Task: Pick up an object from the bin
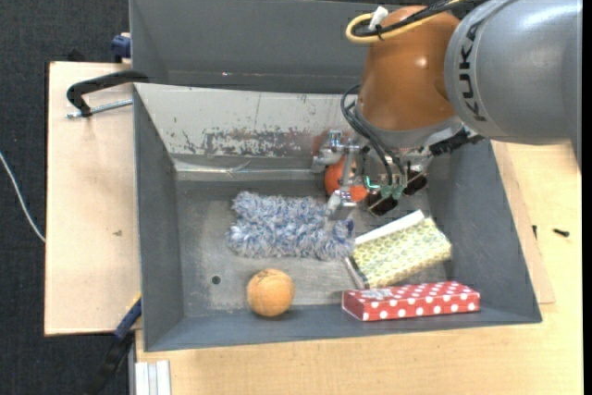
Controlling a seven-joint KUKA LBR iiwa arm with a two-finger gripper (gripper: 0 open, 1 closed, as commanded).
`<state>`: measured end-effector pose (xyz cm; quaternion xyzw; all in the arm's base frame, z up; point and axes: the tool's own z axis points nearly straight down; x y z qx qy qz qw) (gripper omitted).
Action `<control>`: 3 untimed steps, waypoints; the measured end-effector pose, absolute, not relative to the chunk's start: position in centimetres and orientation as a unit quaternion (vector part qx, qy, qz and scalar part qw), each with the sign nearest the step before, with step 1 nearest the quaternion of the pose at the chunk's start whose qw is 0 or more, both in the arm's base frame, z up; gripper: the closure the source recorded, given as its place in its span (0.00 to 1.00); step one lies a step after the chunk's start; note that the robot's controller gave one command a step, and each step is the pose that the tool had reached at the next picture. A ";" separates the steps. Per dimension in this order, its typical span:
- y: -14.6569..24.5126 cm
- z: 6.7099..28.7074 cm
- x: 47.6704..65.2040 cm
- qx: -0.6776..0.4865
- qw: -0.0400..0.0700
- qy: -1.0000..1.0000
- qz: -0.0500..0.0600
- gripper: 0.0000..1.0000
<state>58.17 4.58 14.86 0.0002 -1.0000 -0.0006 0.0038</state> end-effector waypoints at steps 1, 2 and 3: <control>4.6 15.3 58.3 0.000 0.000 -1.000 -0.001 0.00; 7.7 11.5 59.3 0.034 -0.004 -0.999 0.000 0.00; 10.6 7.8 59.1 0.040 0.000 -0.999 -0.001 1.00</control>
Offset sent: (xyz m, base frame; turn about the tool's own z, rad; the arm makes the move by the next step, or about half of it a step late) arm 0.0148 0.0636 -0.0786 -0.1369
